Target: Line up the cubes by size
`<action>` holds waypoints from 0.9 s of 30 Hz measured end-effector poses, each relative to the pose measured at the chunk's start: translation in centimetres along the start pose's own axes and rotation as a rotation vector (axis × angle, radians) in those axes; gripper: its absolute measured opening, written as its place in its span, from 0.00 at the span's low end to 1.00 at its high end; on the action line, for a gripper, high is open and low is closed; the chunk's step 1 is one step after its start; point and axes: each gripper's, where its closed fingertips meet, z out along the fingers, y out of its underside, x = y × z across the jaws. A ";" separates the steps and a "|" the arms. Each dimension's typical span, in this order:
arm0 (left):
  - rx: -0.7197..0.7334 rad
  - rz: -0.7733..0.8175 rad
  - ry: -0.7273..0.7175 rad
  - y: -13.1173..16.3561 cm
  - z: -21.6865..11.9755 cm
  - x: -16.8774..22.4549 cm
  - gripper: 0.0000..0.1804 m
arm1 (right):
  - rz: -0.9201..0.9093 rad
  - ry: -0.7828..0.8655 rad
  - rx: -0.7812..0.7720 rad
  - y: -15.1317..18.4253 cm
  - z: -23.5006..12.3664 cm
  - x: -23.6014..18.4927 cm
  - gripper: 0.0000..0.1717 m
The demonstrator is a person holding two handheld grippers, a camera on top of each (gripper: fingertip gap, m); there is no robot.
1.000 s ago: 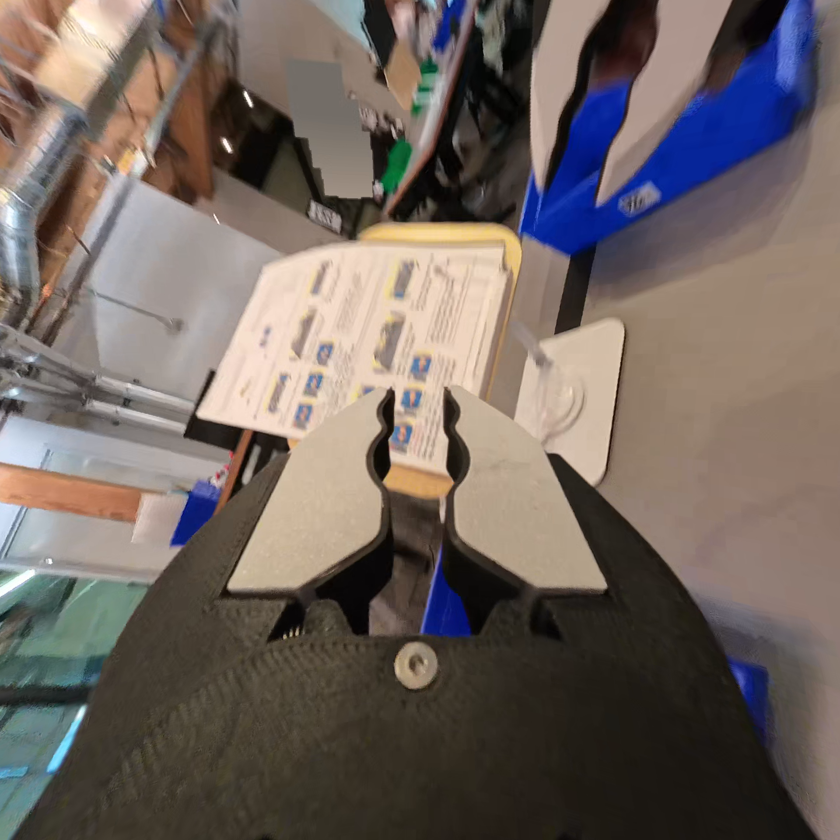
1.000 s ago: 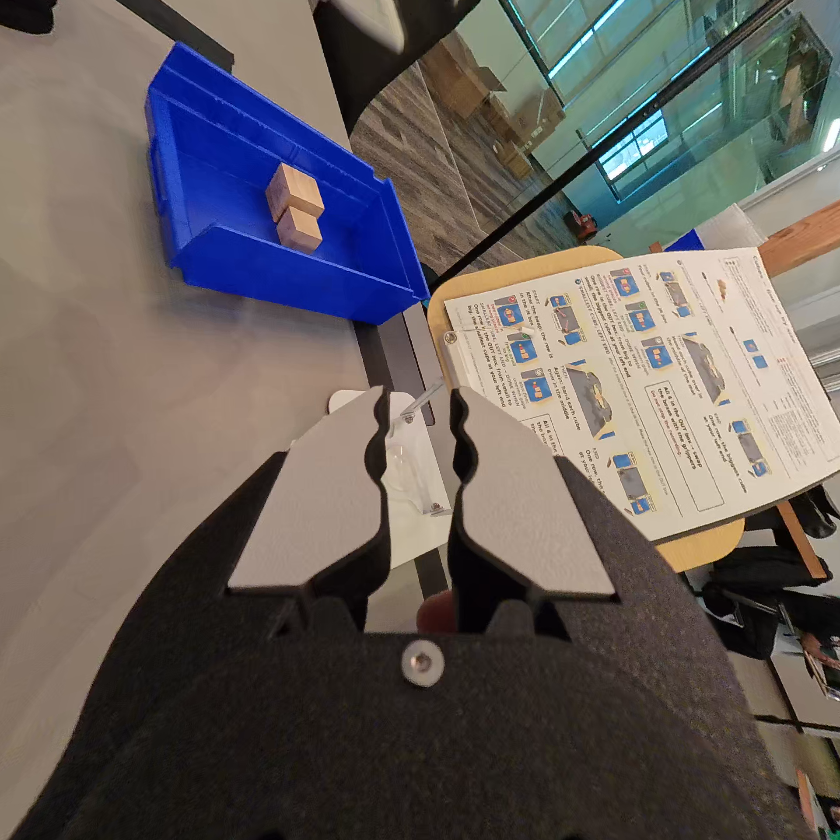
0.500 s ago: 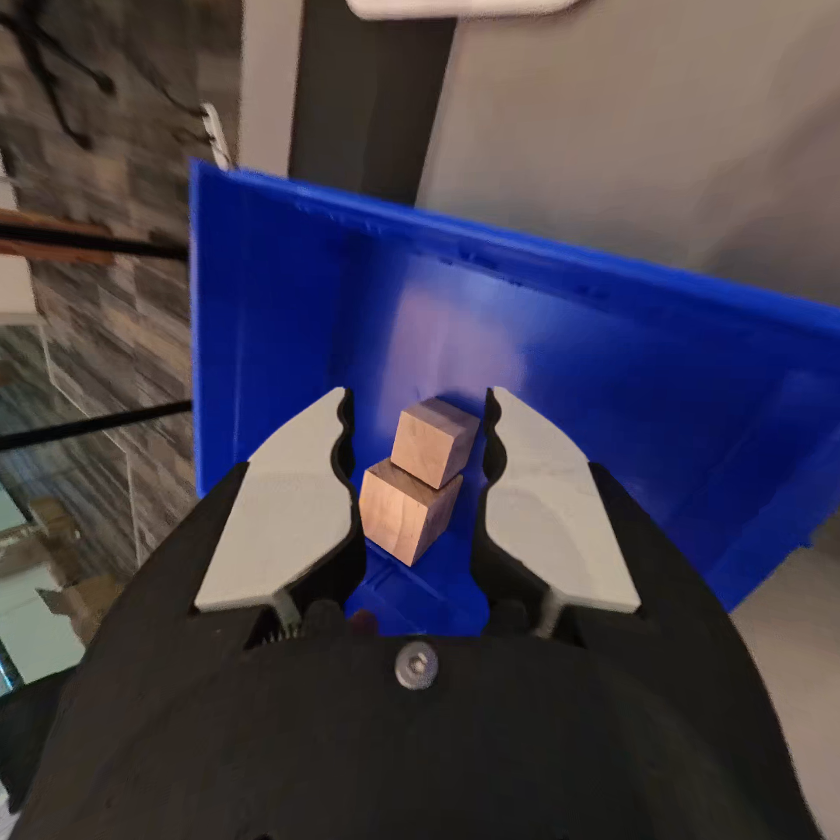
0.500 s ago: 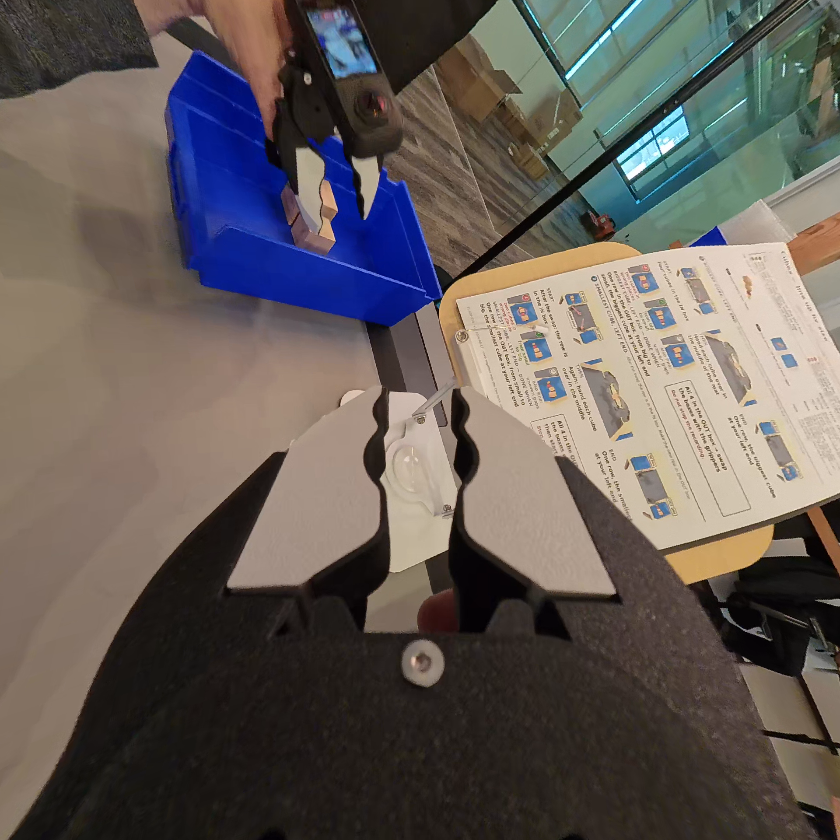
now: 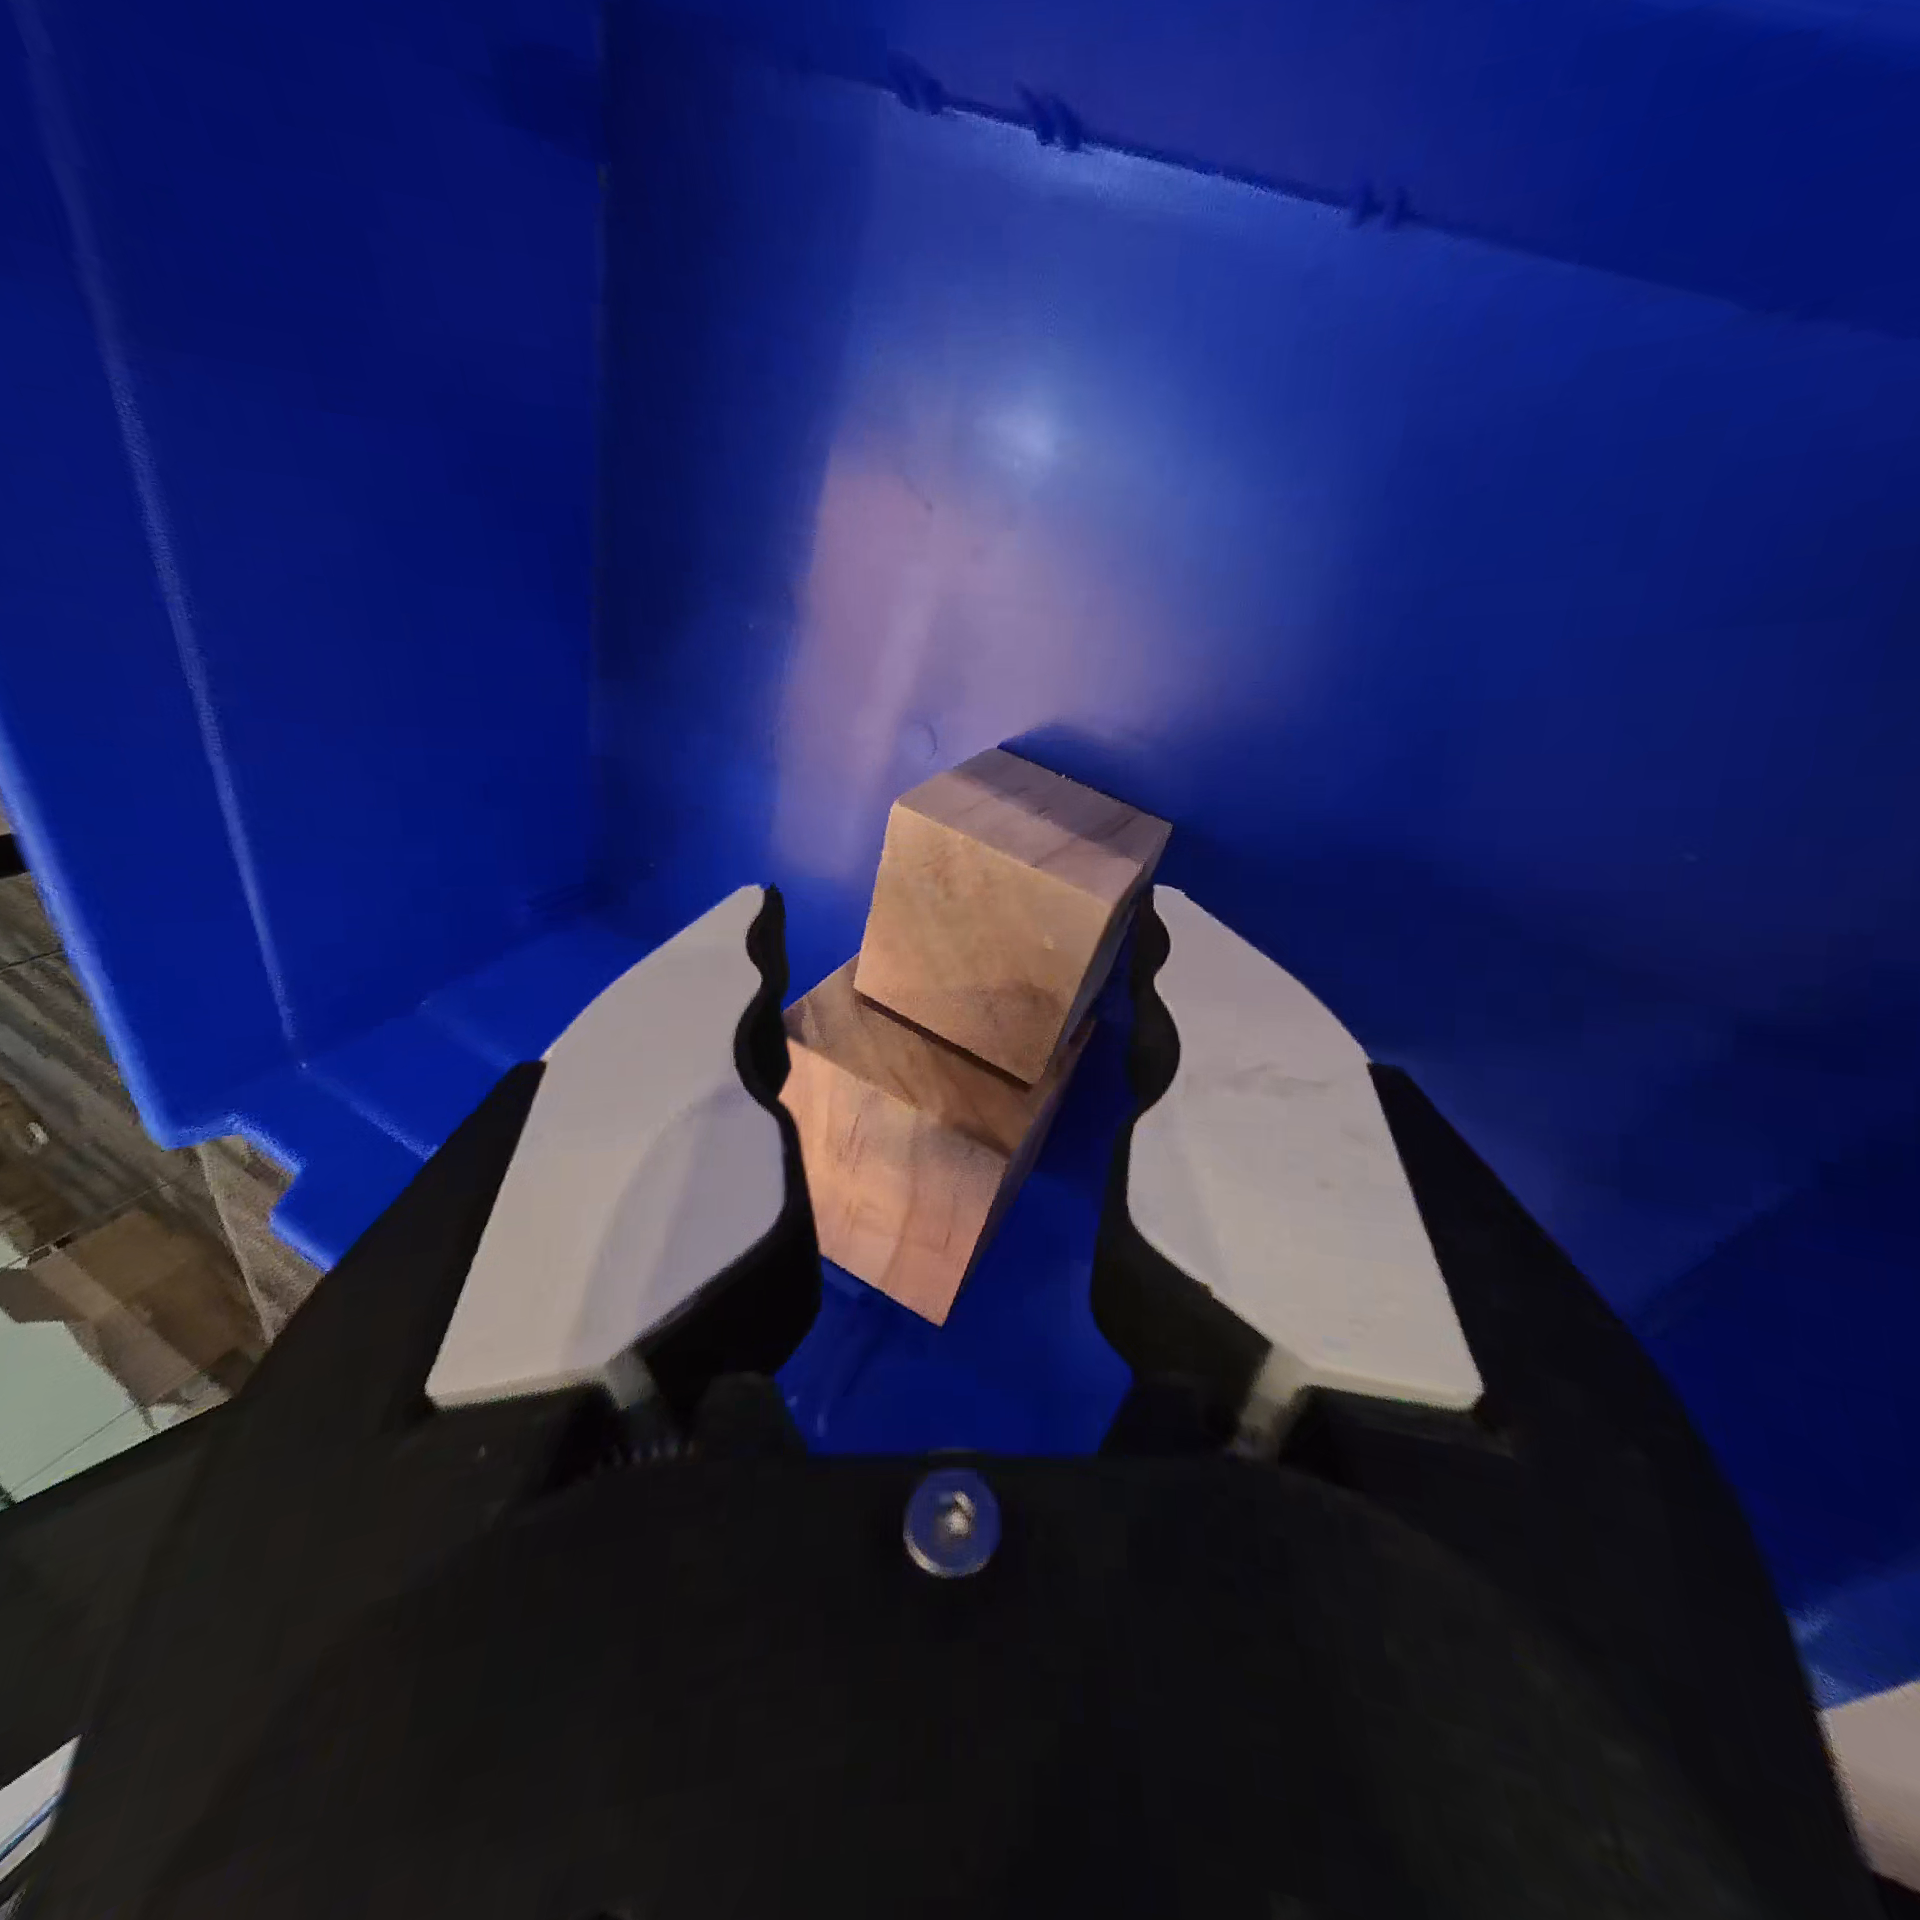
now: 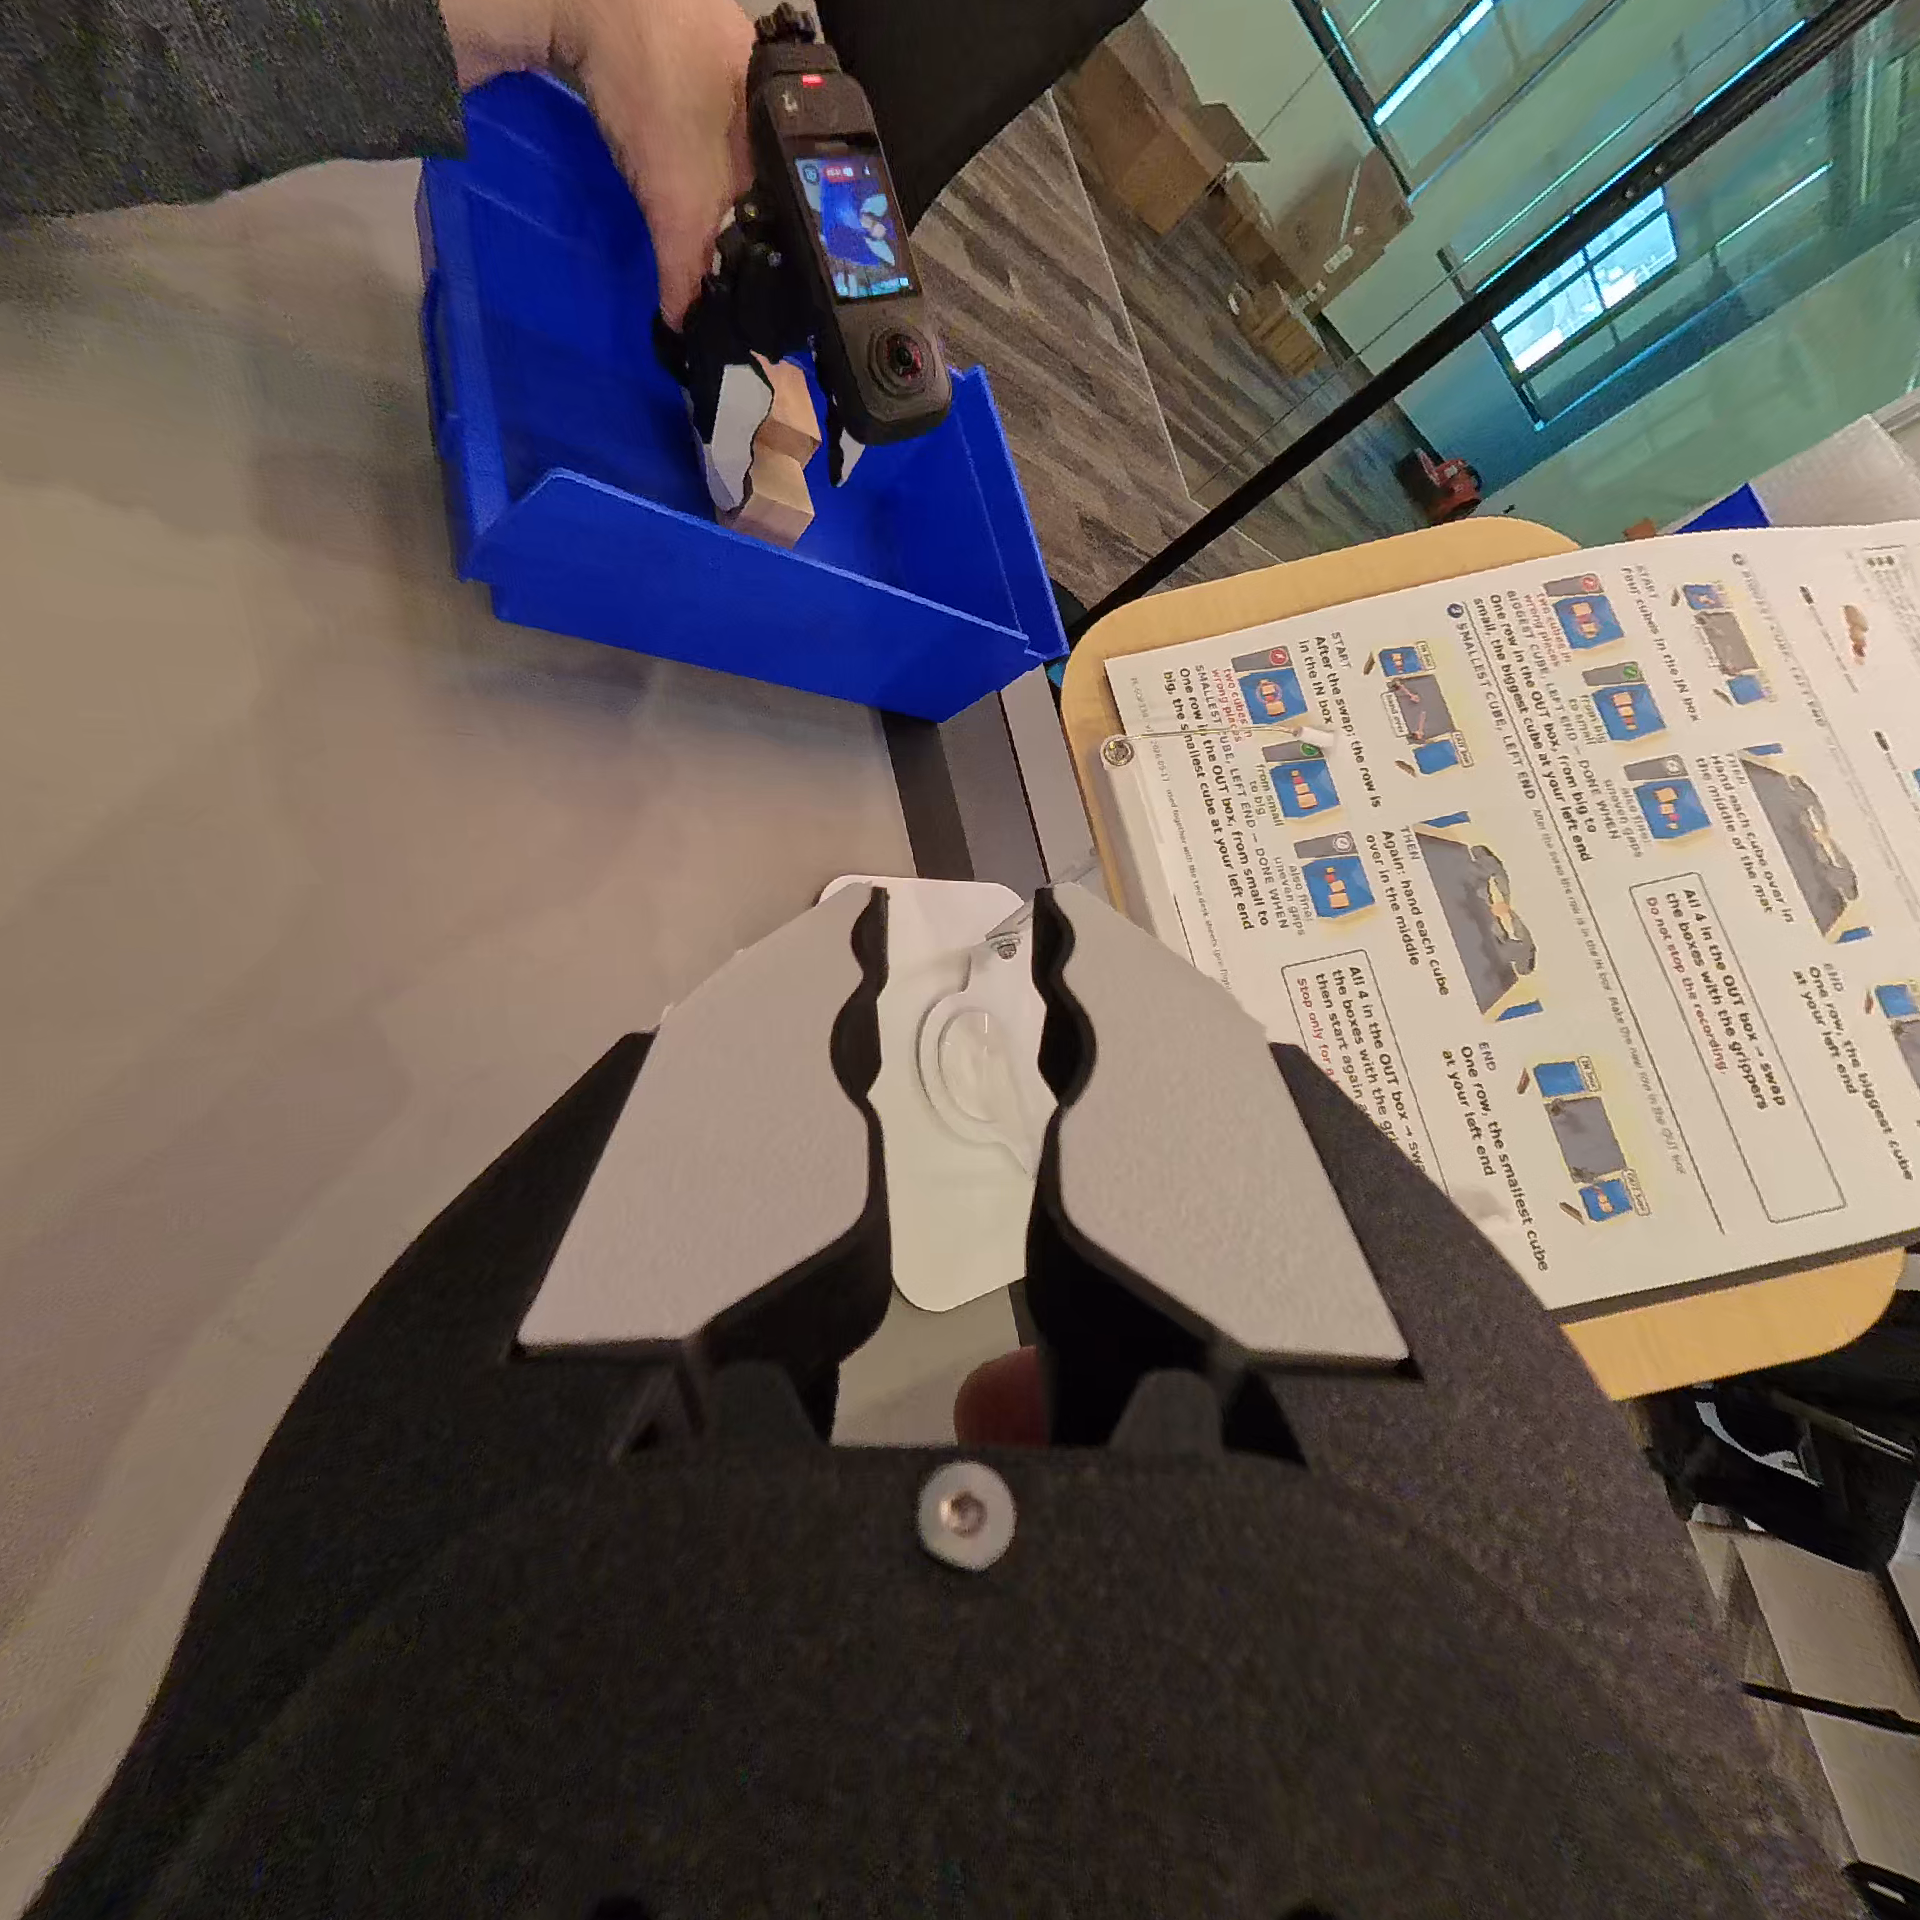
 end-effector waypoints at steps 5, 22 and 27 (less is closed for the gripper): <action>-0.015 0.028 0.015 -0.3 0.3 0.5 0.27 | 0.001 -0.006 0.007 -0.1 0.1 -0.1 0.15; 0.041 0.012 -0.048 -0.5 -1.5 -0.7 0.27 | 0.004 -0.011 0.012 0.0 0.4 -0.1 0.15; 0.222 -0.025 -0.169 -2.9 -6.6 -2.5 0.27 | -0.001 0.001 0.033 -0.4 0.6 -0.1 0.17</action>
